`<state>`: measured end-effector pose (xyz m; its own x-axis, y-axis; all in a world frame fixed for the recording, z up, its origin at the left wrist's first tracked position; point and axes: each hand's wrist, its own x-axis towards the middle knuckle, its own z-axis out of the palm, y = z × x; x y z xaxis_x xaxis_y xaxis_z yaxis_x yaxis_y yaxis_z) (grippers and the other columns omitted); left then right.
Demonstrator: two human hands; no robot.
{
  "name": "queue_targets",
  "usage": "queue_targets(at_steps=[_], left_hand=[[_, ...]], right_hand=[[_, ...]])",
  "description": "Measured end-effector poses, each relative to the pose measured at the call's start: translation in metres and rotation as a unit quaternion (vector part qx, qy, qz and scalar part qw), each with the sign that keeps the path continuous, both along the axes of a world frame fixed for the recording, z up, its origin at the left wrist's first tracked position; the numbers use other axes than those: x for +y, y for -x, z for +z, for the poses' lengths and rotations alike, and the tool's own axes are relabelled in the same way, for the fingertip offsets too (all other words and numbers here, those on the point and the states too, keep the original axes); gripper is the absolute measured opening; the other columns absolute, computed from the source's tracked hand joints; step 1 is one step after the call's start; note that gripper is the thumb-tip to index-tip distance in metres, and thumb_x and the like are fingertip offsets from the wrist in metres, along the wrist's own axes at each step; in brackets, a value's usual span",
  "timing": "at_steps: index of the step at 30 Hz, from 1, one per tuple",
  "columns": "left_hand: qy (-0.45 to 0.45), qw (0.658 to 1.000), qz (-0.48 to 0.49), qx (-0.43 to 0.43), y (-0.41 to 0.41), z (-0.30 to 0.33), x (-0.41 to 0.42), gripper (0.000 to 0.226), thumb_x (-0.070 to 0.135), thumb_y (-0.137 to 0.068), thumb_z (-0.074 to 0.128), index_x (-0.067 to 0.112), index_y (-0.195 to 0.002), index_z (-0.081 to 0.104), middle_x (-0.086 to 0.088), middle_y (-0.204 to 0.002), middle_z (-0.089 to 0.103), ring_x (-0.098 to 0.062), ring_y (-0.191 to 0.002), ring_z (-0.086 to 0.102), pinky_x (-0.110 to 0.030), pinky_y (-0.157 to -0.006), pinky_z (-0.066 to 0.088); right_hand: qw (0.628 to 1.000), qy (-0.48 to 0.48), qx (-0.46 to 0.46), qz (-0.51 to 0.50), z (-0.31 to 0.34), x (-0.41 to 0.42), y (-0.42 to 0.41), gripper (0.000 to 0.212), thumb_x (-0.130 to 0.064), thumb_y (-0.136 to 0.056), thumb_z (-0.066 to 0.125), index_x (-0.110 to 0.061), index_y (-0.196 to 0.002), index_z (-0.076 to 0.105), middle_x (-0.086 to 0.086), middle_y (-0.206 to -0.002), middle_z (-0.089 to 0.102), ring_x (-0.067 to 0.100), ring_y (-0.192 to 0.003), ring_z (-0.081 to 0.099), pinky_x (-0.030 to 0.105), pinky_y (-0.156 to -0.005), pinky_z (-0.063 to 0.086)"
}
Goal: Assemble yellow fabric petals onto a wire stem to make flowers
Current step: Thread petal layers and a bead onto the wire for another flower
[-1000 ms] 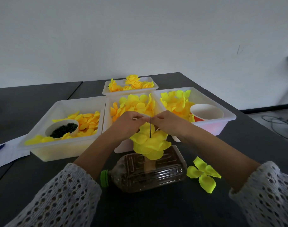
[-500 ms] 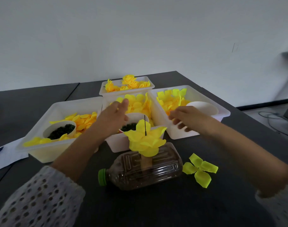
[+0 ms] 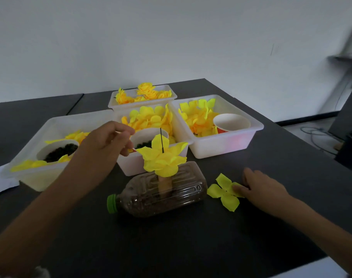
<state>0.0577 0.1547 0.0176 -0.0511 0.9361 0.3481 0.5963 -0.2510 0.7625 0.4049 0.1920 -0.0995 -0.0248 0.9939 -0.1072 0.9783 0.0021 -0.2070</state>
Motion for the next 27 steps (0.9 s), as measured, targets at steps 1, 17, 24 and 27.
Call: queue_targets(at_steps=[1, 17, 24, 27], left_hand=[[-0.002, 1.000, -0.006, -0.003, -0.003, 0.000, -0.003, 0.024, 0.015, -0.100, 0.045, 0.030, -0.095, 0.063, 0.012, -0.077, 0.068, -0.005, -0.068, 0.063, -0.029, -0.066, 0.043], [-0.017, 0.979, -0.152, 0.137, -0.089, 0.008, -0.064, 0.034, 0.061, -0.083, 0.055, 0.055, -0.116, 0.046, 0.031, -0.109, 0.051, 0.014, -0.095, 0.051, -0.011, -0.065, 0.044], [-0.103, 0.987, -0.113, 0.049, -0.121, -0.003, -0.058, 0.039, 0.048, -0.087, 0.061, 0.042, -0.120, 0.042, 0.027, -0.103, 0.059, 0.011, -0.097, 0.054, -0.009, -0.074, 0.045], [-0.041, 0.984, -0.108, -0.133, -0.112, 0.001, -0.051, 0.014, 0.033, -0.096, 0.057, 0.031, -0.108, 0.064, 0.013, -0.095, 0.071, -0.004, -0.090, 0.066, -0.023, -0.074, 0.055]], right_hand=[[1.000, 0.000, 0.000, 0.005, -0.001, -0.001, 0.002, 0.030, -0.054, -0.093, 0.048, -0.024, -0.090, 0.041, -0.003, -0.093, 0.048, 0.015, -0.085, 0.052, 0.030, -0.068, 0.042], [0.842, 0.069, 0.527, 0.088, 0.119, -0.057, 0.033, 0.020, -0.018, -0.090, 0.060, -0.014, -0.070, 0.059, 0.003, -0.062, 0.053, 0.013, -0.051, 0.049, 0.022, -0.044, 0.040], [0.831, -0.144, 0.504, 0.186, 0.146, -0.086, 0.091, 0.038, -0.037, -0.090, 0.058, -0.007, -0.068, 0.054, -0.009, -0.056, 0.046, 0.003, -0.054, 0.044, 0.014, -0.052, 0.036], [0.821, -0.182, 0.491, 0.225, 0.143, -0.088, 0.094, 0.035, -0.041, -0.096, 0.049, -0.012, -0.079, 0.059, -0.005, -0.069, 0.053, 0.008, -0.064, 0.049, 0.017, -0.059, 0.040]])
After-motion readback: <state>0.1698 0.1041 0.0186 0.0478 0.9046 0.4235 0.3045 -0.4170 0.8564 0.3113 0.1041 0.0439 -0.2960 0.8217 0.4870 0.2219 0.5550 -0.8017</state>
